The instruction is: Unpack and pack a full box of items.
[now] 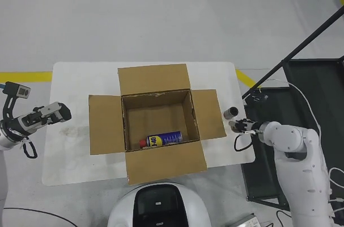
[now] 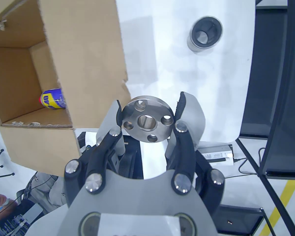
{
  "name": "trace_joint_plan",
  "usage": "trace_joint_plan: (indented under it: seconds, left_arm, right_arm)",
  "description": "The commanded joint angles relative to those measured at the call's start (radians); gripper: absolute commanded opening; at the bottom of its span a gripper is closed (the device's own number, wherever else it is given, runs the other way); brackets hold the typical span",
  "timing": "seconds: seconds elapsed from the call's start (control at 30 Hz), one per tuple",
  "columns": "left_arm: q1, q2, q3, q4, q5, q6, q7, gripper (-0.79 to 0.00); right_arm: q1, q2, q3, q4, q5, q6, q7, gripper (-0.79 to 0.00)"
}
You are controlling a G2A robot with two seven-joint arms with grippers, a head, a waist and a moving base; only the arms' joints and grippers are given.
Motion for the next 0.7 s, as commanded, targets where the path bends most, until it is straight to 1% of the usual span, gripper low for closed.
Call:
trace_joint_plan:
  seconds: [0.0, 0.1, 0.17, 0.23, 0.37, 0.67]
  left_arm:
    - [0.000, 0.000, 0.000, 0.000, 0.000, 0.000, 0.000, 0.000]
    - [0.000, 0.000, 0.000, 0.000, 0.000, 0.000, 0.000, 0.000]
    - [0.000, 0.000, 0.000, 0.000, 0.000, 0.000, 0.000, 0.000]
    - [0.000, 0.000, 0.000, 0.000, 0.000, 0.000, 0.000, 0.000]
    - [0.000, 0.000, 0.000, 0.000, 0.000, 0.000, 0.000, 0.000]
    - [0.000, 0.000, 0.000, 0.000, 0.000, 0.000, 0.000, 0.000]
  right_arm:
    - [0.000, 0.001, -0.011, 0.039, -0.018, 0.001, -0.009, -0.785]
    - [0.014, 0.002, -0.051, 0.106, -0.062, 0.027, -0.021, -0.785]
    - [0.027, 0.000, -0.077, 0.149, -0.057, 0.034, -0.031, -0.785]
    - [0.043, 0.000, -0.104, 0.195, -0.086, 0.050, -0.052, -0.785]
    - [0.086, -0.005, -0.150, 0.295, -0.097, 0.080, -0.101, -0.785]
    - [0.139, -0.013, -0.200, 0.412, -0.090, 0.119, -0.205, -0.785]
